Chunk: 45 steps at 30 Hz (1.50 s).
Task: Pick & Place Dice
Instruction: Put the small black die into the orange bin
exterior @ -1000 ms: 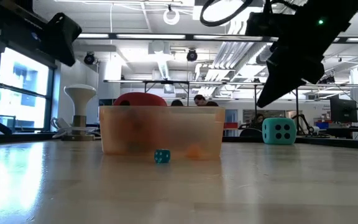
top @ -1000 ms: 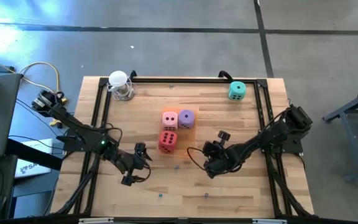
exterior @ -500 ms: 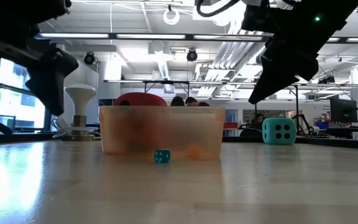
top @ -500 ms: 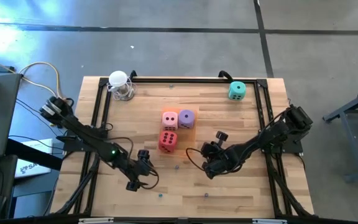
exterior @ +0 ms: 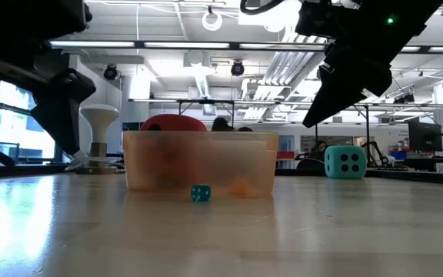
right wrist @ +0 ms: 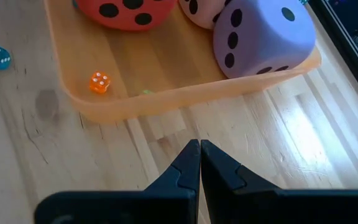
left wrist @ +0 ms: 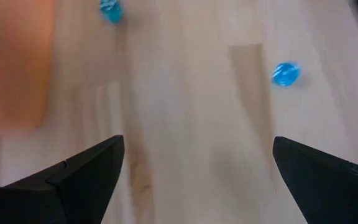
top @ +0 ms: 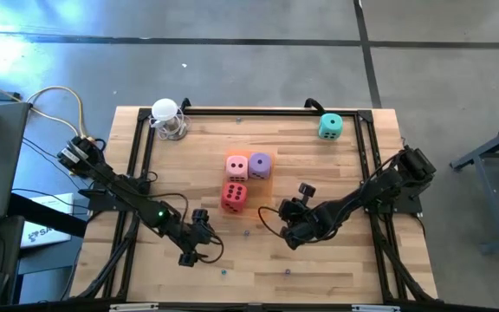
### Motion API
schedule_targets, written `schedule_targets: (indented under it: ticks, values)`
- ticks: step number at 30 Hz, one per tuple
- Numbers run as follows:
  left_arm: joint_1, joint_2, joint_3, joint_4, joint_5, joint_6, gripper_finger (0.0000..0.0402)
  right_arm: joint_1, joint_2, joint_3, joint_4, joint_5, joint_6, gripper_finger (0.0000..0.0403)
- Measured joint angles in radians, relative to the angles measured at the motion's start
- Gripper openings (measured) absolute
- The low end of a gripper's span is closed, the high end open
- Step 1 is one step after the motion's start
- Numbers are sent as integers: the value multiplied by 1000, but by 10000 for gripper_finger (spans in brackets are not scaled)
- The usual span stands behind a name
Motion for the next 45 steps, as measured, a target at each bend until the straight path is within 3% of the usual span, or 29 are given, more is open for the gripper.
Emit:
schedule_targets:
  ticks: [6,11,30,45]
  values:
    - [0,-11,-1,-206,-17,-110,400,0,0,0,1,0,0,4]
    - [-16,-11,-1,-294,80,-270,400,0,0,0,4,0,0,4]
    - [-140,35,-1,-306,19,-372,400,0,0,0,16,0,-7,4]
    - [-146,57,1,-304,-12,-361,395,0,0,0,19,3,-8,4]
